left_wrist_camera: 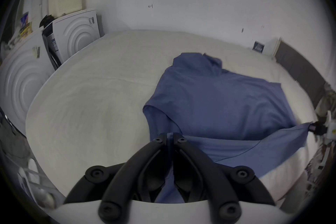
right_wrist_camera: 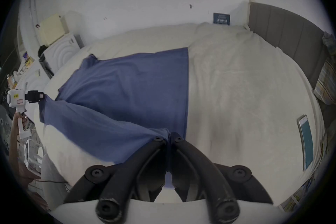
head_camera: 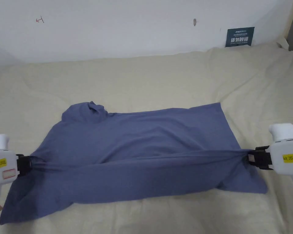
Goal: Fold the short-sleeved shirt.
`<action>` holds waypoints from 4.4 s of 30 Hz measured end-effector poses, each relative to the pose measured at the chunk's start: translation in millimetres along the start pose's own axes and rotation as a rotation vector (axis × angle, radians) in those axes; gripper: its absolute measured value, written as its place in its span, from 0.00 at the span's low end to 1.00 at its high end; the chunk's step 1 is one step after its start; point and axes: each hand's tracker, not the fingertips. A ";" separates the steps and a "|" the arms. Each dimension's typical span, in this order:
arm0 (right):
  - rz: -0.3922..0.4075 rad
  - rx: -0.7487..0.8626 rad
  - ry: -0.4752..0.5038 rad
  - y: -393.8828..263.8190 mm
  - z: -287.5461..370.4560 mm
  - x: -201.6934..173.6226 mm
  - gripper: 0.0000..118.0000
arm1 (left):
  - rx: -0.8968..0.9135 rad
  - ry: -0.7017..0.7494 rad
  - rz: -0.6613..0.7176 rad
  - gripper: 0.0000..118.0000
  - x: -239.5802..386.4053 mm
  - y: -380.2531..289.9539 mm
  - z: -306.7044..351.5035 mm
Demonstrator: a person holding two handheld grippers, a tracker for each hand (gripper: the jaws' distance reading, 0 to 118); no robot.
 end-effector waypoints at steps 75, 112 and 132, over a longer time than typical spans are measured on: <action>0.030 -0.085 -0.093 -40.2 -9.0 -34.9 0.06 | -0.074 -0.066 0.070 0.05 -17.4 -78.6 44.3; -0.081 0.129 -0.006 -2.3 81.4 -25.7 0.00 | 0.083 -0.201 0.076 0.00 -1.9 -39.6 87.6; -0.129 -0.243 -0.126 146.0 -174.6 17.5 0.77 | -0.033 -0.191 0.060 0.00 12.2 10.4 1.9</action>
